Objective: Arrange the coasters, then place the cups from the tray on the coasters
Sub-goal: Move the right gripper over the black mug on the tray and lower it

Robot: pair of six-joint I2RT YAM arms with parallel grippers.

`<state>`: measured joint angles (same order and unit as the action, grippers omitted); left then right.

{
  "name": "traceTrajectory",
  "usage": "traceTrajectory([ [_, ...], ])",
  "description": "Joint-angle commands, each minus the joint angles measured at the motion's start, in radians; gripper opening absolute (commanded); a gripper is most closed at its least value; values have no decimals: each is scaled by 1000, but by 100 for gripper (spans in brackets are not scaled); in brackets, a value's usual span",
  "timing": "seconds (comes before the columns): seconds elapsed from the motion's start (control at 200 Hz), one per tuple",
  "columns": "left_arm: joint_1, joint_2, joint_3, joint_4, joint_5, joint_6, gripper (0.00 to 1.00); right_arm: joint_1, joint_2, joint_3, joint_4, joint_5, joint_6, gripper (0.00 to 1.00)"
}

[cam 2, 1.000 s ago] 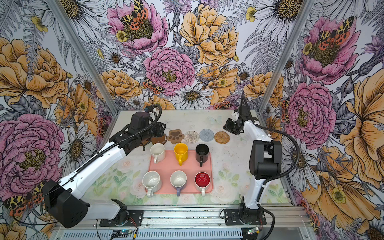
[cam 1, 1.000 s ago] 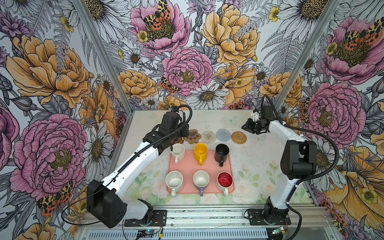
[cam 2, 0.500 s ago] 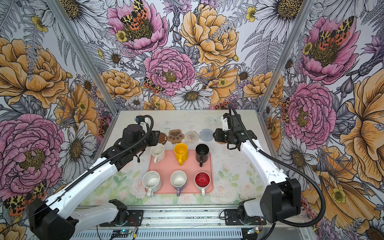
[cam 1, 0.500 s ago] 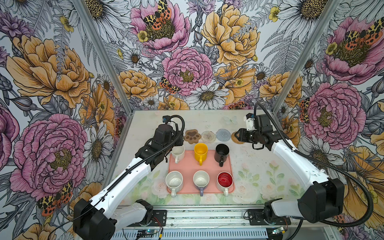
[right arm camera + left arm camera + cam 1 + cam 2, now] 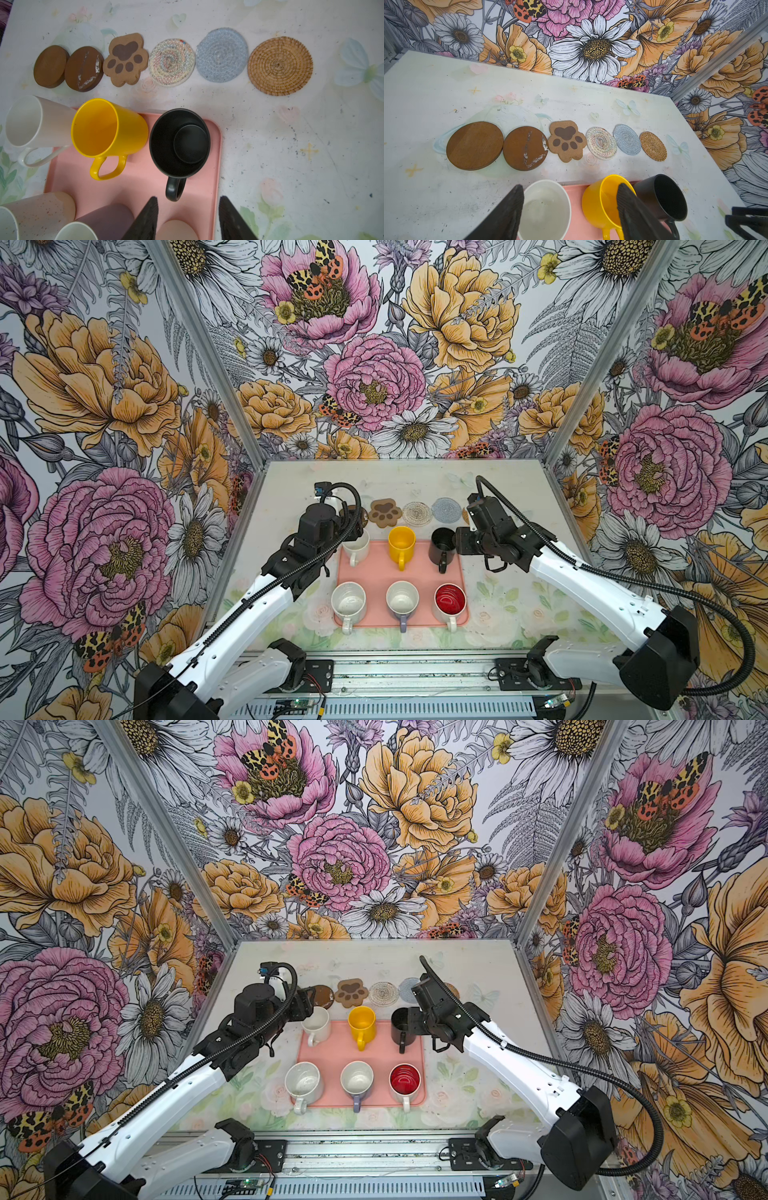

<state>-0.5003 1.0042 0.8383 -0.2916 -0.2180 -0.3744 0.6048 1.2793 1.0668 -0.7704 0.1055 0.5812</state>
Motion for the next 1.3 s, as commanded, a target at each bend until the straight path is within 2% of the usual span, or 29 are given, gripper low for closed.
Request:
traceTrajectory([
  [0.0, 15, 21, -12, 28, -23, 18, 78, 38, 41, -7, -6, 62, 67, 50],
  [0.125, 19, 48, -10, 38, -15, 18, 84, 71, 85, -3, -5, 71, 100, 52],
  [0.3, 23, 76, -7, 46, -10, 16, 86, 99, 131, -7, 12, 68, 132, 54],
  [0.836, 43, 77, -19, 53, 2, 3, 88, 104, 267, -19, 116, 11, 185, 53],
  [1.296, 59, 82, -26, 56, 45, 1, 88, 102, 348, -18, 137, 51, 241, 48],
])
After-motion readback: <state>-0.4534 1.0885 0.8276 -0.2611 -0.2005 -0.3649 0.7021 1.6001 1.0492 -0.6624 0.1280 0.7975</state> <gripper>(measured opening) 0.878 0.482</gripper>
